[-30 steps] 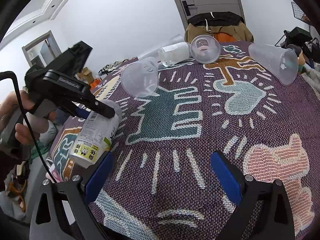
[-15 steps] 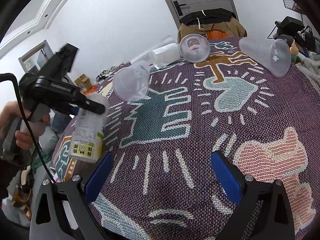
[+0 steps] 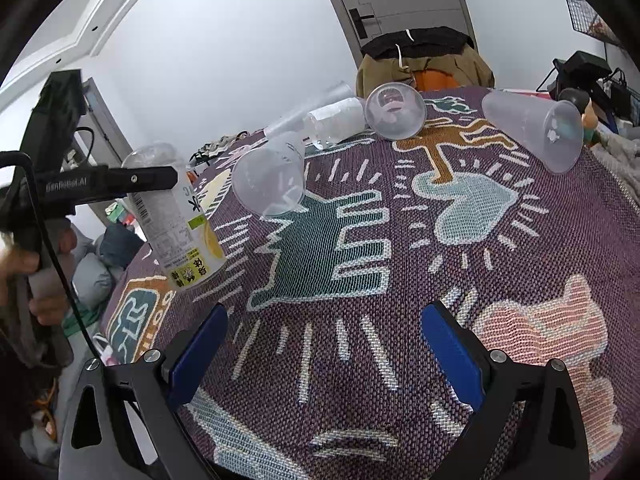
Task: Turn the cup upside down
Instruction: 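Turn the bottle cap-up with the left gripper and lower it toward the blanket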
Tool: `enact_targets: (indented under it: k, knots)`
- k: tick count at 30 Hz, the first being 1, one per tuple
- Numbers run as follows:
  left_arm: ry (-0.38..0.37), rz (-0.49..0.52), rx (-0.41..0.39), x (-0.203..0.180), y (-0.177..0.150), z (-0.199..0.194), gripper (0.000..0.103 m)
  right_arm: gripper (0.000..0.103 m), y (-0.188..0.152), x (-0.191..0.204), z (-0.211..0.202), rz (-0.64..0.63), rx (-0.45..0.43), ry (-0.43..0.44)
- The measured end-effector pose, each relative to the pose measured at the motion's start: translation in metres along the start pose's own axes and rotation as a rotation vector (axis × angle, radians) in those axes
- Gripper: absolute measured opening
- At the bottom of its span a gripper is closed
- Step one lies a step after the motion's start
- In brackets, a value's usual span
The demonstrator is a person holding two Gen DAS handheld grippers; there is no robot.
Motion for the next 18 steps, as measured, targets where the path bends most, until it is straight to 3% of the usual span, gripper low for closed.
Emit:
enact_targets:
  k: [5, 11, 18]
  knots:
    - [0.077, 0.105, -0.132, -0.005, -0.006, -0.011, 0.066, 0.099, 0.002, -0.003, -0.002, 0.004, -0.005, -0.02]
    - [0.1, 0.125, -0.253, -0.01, -0.012, -0.015, 0.066, 0.099, 0.002, -0.007, 0.0, 0.01, 0.006, -0.034]
    - [0.094, 0.127, -0.275, -0.014, -0.018, 0.002, 0.067, 0.098, -0.003, -0.008, 0.004, 0.005, 0.026, -0.038]
Point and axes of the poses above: each gripper's, at about its wrist camera, not at the fingertips, and z roughly the way its jaws point, x to its left, y to its top, the point moved 6 cm from there along z, roughly the way its jaws point, and after that the axes turned 1 degree about -x, right-handed, at the moved point
